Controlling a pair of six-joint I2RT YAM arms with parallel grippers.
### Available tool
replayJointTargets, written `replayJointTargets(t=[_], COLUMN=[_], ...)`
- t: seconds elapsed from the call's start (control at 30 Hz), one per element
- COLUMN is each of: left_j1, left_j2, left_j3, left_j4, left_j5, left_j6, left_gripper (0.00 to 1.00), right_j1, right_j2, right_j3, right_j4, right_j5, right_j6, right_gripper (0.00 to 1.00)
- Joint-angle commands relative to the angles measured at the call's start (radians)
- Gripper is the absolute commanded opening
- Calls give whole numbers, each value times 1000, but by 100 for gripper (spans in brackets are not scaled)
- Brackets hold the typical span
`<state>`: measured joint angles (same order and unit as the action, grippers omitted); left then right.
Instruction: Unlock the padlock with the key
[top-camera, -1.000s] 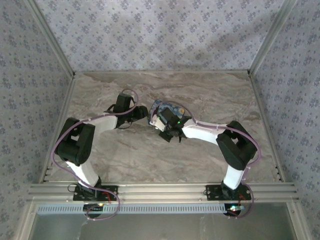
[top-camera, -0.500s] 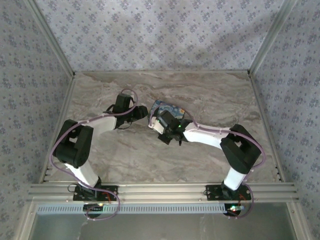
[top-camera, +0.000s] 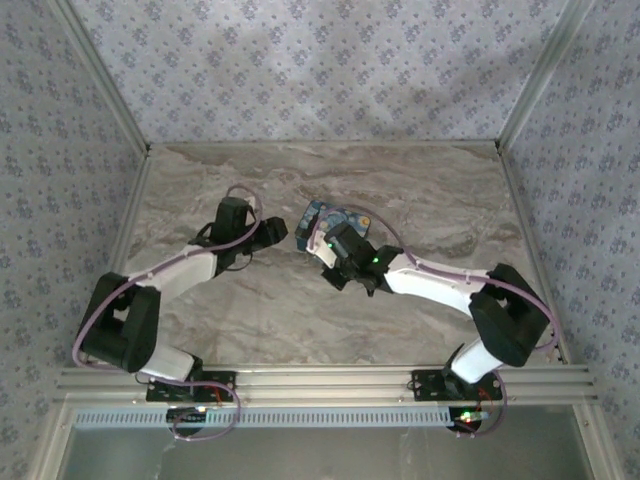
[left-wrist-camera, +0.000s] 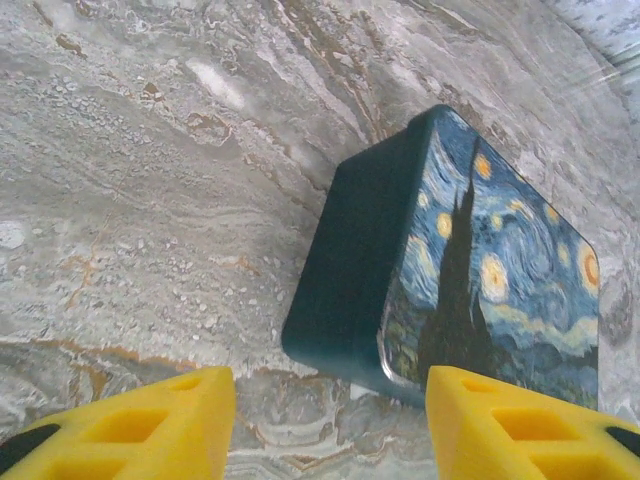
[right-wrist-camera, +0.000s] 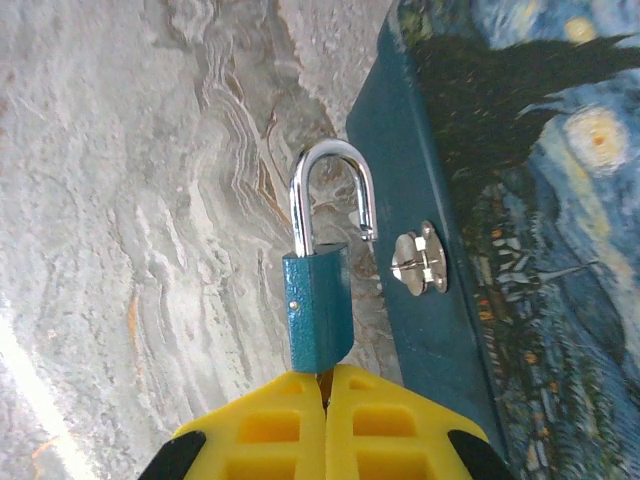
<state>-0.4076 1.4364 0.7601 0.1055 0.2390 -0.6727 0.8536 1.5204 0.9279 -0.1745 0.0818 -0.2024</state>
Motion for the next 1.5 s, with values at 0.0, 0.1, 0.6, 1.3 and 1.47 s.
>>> replayJointTargets(t=[0.0, 0.1, 0.6, 1.3, 1.47], left_j1=[3, 3, -224, -351, -351], left_j2=[-66, -120, -249, -140, -142], left_j3=[-47, -83, -135, -100, -100], left_j4=[14, 8, -26, 30, 25], left_j5=[9, 42, -104, -147, -150], left_j6=[60, 82, 150, 151, 150], left_gripper=[55, 58, 98, 98, 98], right_j1=[-5, -16, -204, -680, -683], right_j2=[-73, -125, -392, -198, -93], right_j3=[-33, -54, -132, -166, -136], right_j4=[36, 37, -150, -268, -223], right_j5=[17, 38, 124, -39, -31], right_j6=[67, 112, 442, 671, 666], right_gripper=[0, 0, 0, 0, 0])
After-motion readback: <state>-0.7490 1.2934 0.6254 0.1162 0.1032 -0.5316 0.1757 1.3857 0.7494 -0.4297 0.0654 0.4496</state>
